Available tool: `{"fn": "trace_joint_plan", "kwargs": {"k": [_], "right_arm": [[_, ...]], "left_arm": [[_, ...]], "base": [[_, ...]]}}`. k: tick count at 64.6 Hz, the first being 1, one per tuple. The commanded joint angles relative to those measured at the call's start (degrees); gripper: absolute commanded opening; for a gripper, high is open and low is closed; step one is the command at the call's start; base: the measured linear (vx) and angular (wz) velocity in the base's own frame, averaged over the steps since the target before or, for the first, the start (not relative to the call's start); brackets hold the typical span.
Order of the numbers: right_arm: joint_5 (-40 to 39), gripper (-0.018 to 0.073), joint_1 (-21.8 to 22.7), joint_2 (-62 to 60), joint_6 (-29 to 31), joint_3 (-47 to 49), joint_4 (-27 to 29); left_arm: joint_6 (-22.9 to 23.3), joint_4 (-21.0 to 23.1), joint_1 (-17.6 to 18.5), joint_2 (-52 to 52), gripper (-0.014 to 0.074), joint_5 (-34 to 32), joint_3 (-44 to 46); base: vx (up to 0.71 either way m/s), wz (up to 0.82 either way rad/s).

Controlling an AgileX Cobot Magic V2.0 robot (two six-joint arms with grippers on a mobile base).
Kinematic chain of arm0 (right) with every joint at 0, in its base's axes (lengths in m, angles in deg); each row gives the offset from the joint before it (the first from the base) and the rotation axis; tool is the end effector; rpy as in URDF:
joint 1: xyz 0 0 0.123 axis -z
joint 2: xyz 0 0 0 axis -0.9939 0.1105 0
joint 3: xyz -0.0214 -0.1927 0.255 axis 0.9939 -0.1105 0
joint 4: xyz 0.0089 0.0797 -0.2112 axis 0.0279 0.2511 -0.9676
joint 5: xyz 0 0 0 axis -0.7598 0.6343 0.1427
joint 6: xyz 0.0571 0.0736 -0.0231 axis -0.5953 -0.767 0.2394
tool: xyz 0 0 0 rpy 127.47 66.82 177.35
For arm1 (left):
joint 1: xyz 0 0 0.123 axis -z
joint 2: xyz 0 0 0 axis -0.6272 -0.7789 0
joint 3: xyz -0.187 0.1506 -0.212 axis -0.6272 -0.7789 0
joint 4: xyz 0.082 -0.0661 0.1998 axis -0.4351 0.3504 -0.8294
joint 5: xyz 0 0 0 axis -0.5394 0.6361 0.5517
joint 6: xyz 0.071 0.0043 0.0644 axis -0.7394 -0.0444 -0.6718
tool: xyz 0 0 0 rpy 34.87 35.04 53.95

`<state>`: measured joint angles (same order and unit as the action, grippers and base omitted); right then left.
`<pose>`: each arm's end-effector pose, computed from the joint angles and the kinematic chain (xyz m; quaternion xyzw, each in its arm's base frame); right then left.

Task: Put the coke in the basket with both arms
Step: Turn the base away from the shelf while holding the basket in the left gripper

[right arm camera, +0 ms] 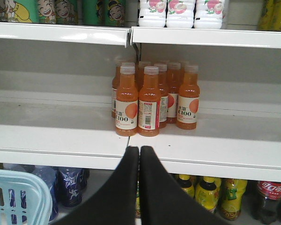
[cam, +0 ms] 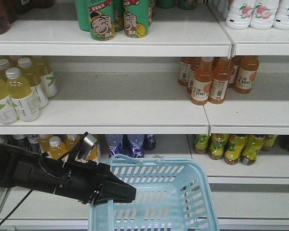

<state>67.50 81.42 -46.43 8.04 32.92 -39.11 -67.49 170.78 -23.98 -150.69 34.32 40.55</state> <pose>0.0000 -0.0006 0.1985 -0.0269 0.7045 -0.0031 0.7092 0.2491 -0.1559 0.2243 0.0482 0.8198 -0.5693 0.0388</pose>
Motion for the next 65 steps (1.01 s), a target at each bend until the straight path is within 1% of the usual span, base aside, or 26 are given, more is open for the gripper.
{"fn": "trace_joint_plan", "kwargs": {"k": [1,44,65], "right_arm": [[-4.1,-0.0009,0.4,-1.1,0.2,-0.6,-0.4],[-4.1,-0.0009,0.4,-1.1,0.2,-0.6,-0.4],[-4.1,-0.0009,0.4,-1.1,0.2,-0.6,-0.4]], "left_arm": [[-0.8,4.3,0.2,2.8,-0.0007,5.6,1.1],[-0.8,4.3,0.2,2.8,-0.0007,5.5,1.1],[-0.8,4.3,0.2,2.8,-0.0007,5.5,1.1]], "base": [[0.00,0.00],[0.00,-0.01],[-0.03,-0.13]]}}
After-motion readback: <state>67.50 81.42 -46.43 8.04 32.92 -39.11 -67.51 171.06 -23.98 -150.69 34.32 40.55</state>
